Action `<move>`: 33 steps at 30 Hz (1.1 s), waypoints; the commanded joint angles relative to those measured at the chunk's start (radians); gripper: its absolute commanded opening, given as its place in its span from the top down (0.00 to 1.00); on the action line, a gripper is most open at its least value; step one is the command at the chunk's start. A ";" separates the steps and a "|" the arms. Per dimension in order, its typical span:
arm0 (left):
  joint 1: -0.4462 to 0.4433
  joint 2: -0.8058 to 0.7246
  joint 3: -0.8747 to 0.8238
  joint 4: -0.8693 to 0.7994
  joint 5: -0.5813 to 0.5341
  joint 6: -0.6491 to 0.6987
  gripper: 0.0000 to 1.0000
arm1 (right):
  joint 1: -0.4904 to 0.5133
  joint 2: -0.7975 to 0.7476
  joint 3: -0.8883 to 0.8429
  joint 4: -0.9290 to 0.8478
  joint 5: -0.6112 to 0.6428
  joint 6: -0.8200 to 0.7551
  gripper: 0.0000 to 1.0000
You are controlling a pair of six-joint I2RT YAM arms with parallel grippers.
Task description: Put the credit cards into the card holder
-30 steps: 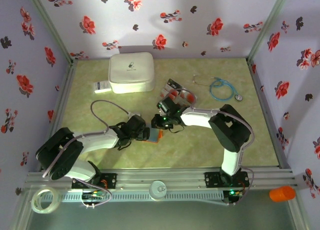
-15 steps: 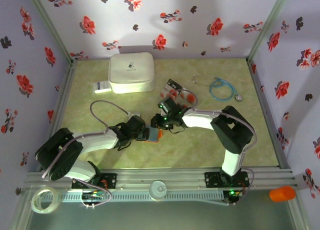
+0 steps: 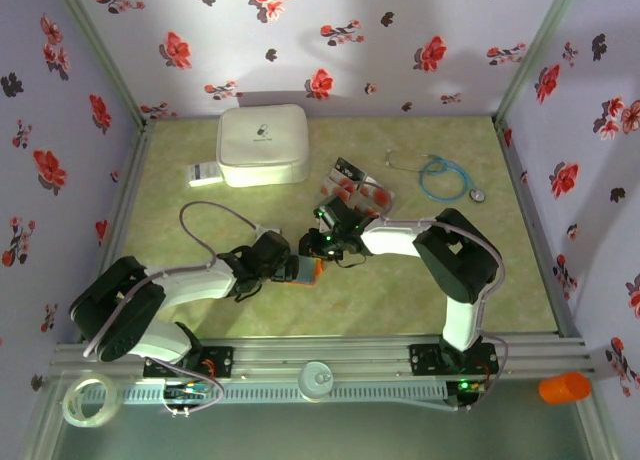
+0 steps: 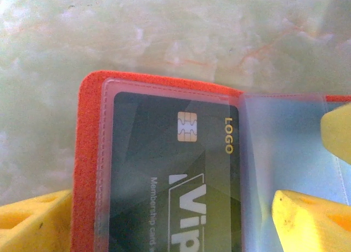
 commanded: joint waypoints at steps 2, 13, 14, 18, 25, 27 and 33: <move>-0.009 -0.018 -0.020 -0.010 0.017 -0.011 0.11 | 0.007 0.013 0.018 0.043 -0.049 0.039 0.71; -0.008 -0.050 -0.029 -0.025 -0.003 -0.011 0.11 | 0.002 -0.005 0.003 0.066 -0.047 0.052 0.76; -0.009 -0.054 -0.029 -0.025 -0.005 -0.012 0.11 | 0.000 -0.014 0.003 0.043 -0.032 0.039 0.77; -0.009 -0.068 -0.031 -0.029 -0.009 -0.014 0.11 | 0.001 -0.069 -0.007 -0.053 0.027 -0.023 0.79; -0.009 -0.077 -0.024 -0.038 -0.011 -0.011 0.10 | 0.007 -0.201 -0.063 -0.161 0.126 -0.080 0.71; -0.009 -0.080 -0.018 -0.045 -0.014 -0.007 0.10 | 0.015 -0.223 -0.082 -0.184 0.155 -0.089 0.68; -0.009 -0.091 -0.004 -0.062 -0.022 -0.003 0.07 | 0.048 -0.198 -0.096 -0.233 0.214 -0.113 0.64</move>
